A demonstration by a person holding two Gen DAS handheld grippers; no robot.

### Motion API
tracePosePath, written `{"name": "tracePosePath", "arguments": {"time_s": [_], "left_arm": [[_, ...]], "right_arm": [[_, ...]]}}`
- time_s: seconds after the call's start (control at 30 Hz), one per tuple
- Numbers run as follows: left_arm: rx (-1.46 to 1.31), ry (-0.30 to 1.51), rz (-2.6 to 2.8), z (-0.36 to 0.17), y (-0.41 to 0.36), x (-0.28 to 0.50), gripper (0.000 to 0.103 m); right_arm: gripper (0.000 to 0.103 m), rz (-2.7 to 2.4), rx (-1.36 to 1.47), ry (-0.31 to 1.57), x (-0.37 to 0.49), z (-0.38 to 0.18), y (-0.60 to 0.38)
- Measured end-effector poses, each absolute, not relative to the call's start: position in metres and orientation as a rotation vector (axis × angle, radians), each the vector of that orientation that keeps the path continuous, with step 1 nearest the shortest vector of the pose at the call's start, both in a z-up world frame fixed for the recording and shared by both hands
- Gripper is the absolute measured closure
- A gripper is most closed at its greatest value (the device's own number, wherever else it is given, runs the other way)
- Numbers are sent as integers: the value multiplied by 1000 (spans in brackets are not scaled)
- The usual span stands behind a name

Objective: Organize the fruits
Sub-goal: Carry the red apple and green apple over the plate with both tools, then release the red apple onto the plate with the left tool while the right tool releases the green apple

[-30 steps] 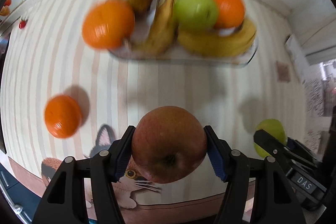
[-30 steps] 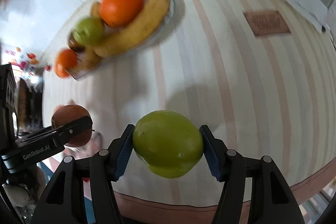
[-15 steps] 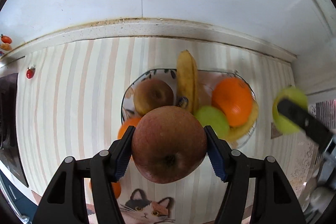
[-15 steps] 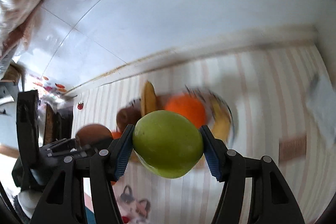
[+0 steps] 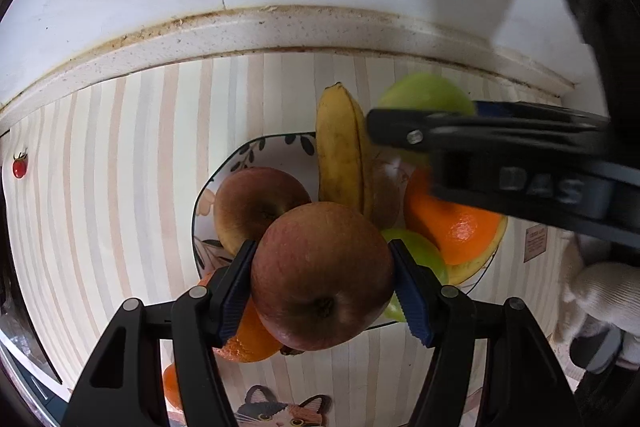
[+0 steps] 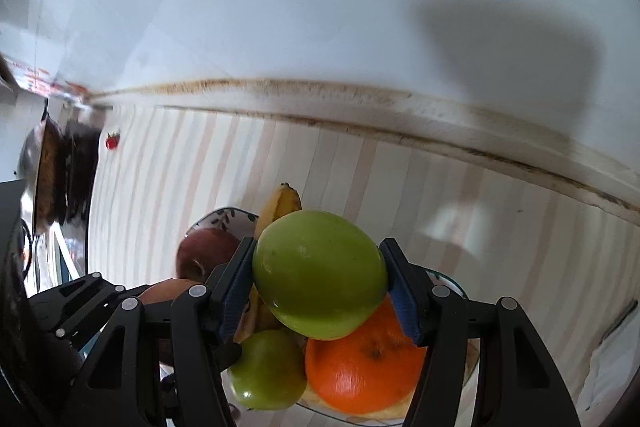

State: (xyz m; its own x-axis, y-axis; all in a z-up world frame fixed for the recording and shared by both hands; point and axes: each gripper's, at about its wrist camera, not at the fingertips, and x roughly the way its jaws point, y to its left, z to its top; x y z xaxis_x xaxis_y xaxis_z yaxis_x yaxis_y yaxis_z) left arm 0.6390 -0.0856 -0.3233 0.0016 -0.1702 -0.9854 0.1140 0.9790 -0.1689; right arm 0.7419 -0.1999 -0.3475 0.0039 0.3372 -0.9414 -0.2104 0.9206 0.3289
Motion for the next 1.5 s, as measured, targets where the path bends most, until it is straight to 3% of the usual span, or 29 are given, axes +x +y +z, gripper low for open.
{"name": "tracePosePath", "arguments": {"time_s": [0.8, 1.5], "left_arm": [[-119, 1601, -190, -325, -85, 639, 36], [-155, 1572, -174, -301, -73, 637, 34]], "right_arm": [[37, 529, -20, 1574, 737, -351, -181], [39, 460, 23, 1519, 740, -362, -191]]}}
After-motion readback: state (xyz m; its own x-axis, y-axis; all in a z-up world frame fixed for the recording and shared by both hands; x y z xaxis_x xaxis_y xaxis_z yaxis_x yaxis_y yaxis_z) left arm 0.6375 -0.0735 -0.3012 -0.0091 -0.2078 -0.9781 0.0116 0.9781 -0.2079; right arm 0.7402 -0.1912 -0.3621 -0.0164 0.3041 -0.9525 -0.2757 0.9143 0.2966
